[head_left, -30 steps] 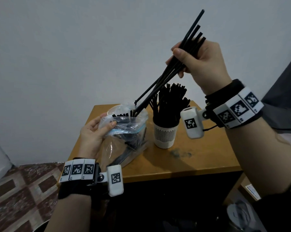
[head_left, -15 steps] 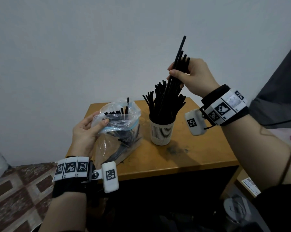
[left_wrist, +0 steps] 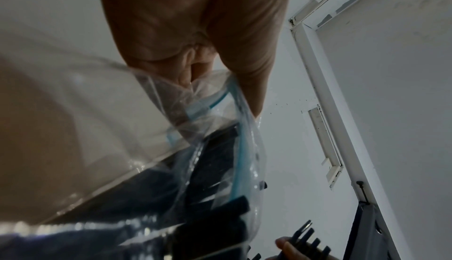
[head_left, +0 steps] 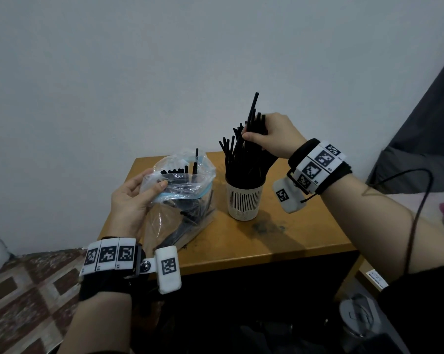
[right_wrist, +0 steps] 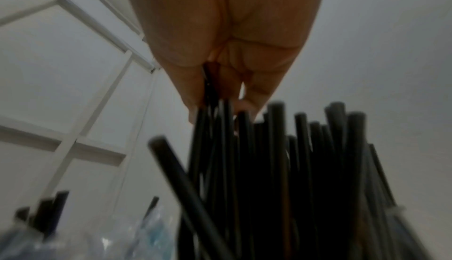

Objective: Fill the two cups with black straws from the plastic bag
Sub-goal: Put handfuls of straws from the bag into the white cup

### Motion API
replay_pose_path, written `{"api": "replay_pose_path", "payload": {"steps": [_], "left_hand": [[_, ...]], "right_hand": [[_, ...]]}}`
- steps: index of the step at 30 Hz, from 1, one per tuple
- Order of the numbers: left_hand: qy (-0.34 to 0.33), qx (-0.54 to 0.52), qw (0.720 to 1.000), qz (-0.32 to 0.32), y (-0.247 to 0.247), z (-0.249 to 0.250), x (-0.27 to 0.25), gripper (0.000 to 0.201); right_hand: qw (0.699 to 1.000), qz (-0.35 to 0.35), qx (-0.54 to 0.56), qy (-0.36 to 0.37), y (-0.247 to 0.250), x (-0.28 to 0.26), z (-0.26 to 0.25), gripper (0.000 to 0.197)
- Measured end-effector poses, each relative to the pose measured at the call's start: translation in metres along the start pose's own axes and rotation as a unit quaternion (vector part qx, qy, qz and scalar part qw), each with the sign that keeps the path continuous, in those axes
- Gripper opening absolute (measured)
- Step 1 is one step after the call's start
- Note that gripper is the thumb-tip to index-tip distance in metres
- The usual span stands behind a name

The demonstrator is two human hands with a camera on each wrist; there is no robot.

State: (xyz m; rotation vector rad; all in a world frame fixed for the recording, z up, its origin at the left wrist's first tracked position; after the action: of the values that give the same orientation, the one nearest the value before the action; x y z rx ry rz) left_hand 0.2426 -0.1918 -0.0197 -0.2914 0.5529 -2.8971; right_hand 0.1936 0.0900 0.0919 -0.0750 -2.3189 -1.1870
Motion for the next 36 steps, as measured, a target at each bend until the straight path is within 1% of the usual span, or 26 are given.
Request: {"api": "replay_pose_path", "payload": {"steps": [2,4,7,8,10,11,12,13,15,16,18,19,20,21,23,24,25,27,28,29,30,31,32,34,36], "left_hand": [[-0.001,0.002,1.000,-0.001,0.000,-0.001,0.000,0.060],[0.001,-0.001,1.000,-0.001,0.000,-0.002,0.000,0.062],[0.004,-0.001,1.000,-0.002,0.000,-0.003,-0.001,0.060],[0.005,-0.003,1.000,-0.002,0.000,-0.004,-0.001,0.059],[0.006,-0.007,1.000,-0.002,0.000,-0.004,0.000,0.060],[0.006,-0.009,1.000,-0.002,0.000,-0.004,0.000,0.061],[0.006,-0.010,1.000,-0.003,0.000,-0.004,0.000,0.062],[0.005,-0.010,1.000,-0.004,-0.001,-0.004,0.000,0.062],[0.002,-0.008,1.000,-0.008,-0.002,-0.004,0.000,0.062],[0.002,-0.006,1.000,-0.009,-0.003,-0.005,0.000,0.062],[0.002,-0.004,1.000,-0.008,-0.003,-0.006,0.001,0.064],[0.002,-0.003,1.000,-0.008,-0.003,-0.007,0.001,0.065],[0.003,-0.002,1.000,-0.008,-0.003,-0.007,0.001,0.066],[0.003,-0.001,1.000,-0.008,-0.002,-0.008,0.001,0.067],[0.002,-0.001,1.000,-0.010,-0.002,-0.007,0.000,0.066],[0.001,-0.002,1.000,-0.011,-0.001,-0.007,-0.001,0.065],[0.000,-0.003,1.000,-0.013,-0.001,-0.006,-0.002,0.065],[-0.001,-0.008,1.000,-0.014,0.000,-0.006,-0.003,0.064],[0.000,-0.011,1.000,-0.014,0.000,-0.006,-0.003,0.063],[0.001,-0.013,1.000,-0.014,0.001,-0.006,-0.003,0.062],[0.002,-0.015,1.000,-0.014,0.001,-0.007,-0.003,0.062],[0.003,-0.015,1.000,-0.015,0.001,-0.007,-0.002,0.061],[0.003,-0.013,1.000,-0.016,0.001,-0.008,-0.003,0.062],[0.002,-0.008,1.000,-0.020,-0.001,-0.009,-0.003,0.063],[0.002,-0.006,1.000,-0.023,-0.003,-0.010,-0.004,0.065]], "right_hand": [[0.999,-0.017,-0.037,-0.014,-0.010,0.001,0.006,0.019],[0.998,-0.019,-0.050,-0.029,-0.019,0.002,0.011,0.022],[0.998,0.015,-0.049,-0.034,-0.025,0.003,0.015,0.029],[0.998,0.034,-0.041,-0.024,-0.024,0.002,0.015,0.037],[0.998,0.064,0.013,0.009,-0.020,0.000,0.011,0.066],[0.996,0.068,0.041,0.033,-0.019,-0.002,0.008,0.079],[0.994,0.065,0.054,0.065,-0.018,-0.004,0.004,0.085],[0.992,0.055,0.049,0.101,-0.019,-0.005,0.001,0.086],[0.987,0.022,0.014,0.156,-0.023,-0.007,-0.005,0.075],[0.986,-0.006,-0.010,0.168,-0.025,-0.007,-0.007,0.066],[0.980,-0.083,-0.067,0.166,-0.028,-0.008,-0.010,0.052],[0.976,-0.115,-0.094,0.161,-0.029,-0.009,-0.010,0.049],[0.972,-0.127,-0.112,0.162,-0.029,-0.009,-0.012,0.048],[0.972,-0.116,-0.117,0.166,-0.028,-0.010,-0.013,0.046],[0.979,-0.057,-0.097,0.167,-0.026,-0.009,-0.013,0.040],[0.985,-0.032,-0.080,0.152,-0.025,-0.008,-0.012,0.039],[0.990,-0.012,-0.057,0.127,-0.024,-0.007,-0.010,0.042],[0.997,0.028,0.012,0.073,-0.020,-0.006,-0.004,0.053],[0.995,0.047,0.056,0.061,-0.018,-0.006,-0.003,0.054],[0.991,0.059,0.102,0.061,-0.016,-0.006,-0.001,0.051],[0.986,0.060,0.141,0.066,-0.016,-0.006,0.000,0.046],[0.983,0.045,0.165,0.071,-0.017,-0.007,0.001,0.042],[0.983,0.016,0.167,0.071,-0.019,-0.007,0.002,0.041],[0.990,-0.053,0.119,0.055,-0.027,-0.010,0.004,0.042],[0.994,-0.088,0.055,0.045,-0.031,-0.010,0.008,0.041]]}}
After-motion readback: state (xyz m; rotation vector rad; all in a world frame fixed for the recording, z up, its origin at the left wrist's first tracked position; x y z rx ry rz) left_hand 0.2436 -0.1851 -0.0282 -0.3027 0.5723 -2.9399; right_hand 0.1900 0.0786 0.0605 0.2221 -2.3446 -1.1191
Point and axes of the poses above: each hand's wrist, its own x-axis towards the middle knuckle, its own y-axis out of the back of the hand, z = x × y, the point moved 2 cm from there along x, towards the middle knuckle
